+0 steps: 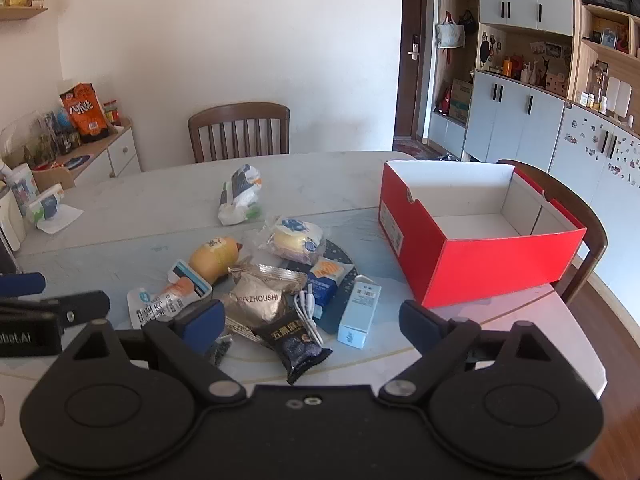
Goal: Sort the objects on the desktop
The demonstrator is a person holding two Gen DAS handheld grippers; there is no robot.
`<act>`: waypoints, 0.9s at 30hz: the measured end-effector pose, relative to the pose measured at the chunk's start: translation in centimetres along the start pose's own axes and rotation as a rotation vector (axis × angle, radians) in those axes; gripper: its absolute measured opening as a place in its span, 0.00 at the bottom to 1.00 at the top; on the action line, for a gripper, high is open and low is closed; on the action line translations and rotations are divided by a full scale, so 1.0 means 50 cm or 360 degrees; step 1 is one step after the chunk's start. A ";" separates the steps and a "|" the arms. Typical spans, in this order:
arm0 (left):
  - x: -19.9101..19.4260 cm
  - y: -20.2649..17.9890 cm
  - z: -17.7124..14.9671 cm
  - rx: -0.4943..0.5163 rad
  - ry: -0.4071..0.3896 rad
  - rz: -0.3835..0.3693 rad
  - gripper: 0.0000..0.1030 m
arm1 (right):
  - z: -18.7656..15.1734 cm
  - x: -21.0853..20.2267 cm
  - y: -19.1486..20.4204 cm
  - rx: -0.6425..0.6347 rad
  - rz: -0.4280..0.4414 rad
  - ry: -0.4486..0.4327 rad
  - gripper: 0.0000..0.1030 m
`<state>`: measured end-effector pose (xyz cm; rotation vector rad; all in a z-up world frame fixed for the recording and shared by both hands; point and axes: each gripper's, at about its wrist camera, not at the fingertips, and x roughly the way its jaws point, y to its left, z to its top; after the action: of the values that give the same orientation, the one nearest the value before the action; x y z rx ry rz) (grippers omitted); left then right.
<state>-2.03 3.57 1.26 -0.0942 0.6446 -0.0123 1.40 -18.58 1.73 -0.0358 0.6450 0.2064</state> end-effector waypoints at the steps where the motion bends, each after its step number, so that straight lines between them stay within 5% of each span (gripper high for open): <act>1: 0.001 0.000 -0.002 0.0016 -0.0006 -0.0009 1.00 | -0.001 0.001 0.001 0.0004 0.0004 -0.0004 0.91; 13: 0.040 -0.017 -0.038 0.0207 0.0031 -0.0158 1.00 | -0.026 0.030 0.007 -0.0028 -0.0076 0.0029 0.85; 27: 0.140 -0.073 -0.078 0.0280 0.0107 -0.0115 0.99 | -0.040 0.135 -0.018 -0.0174 0.0094 0.0169 0.81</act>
<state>1.27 -0.68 -5.71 0.0533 0.7043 -0.1423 5.68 -18.45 -3.94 -0.1339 0.7408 0.2980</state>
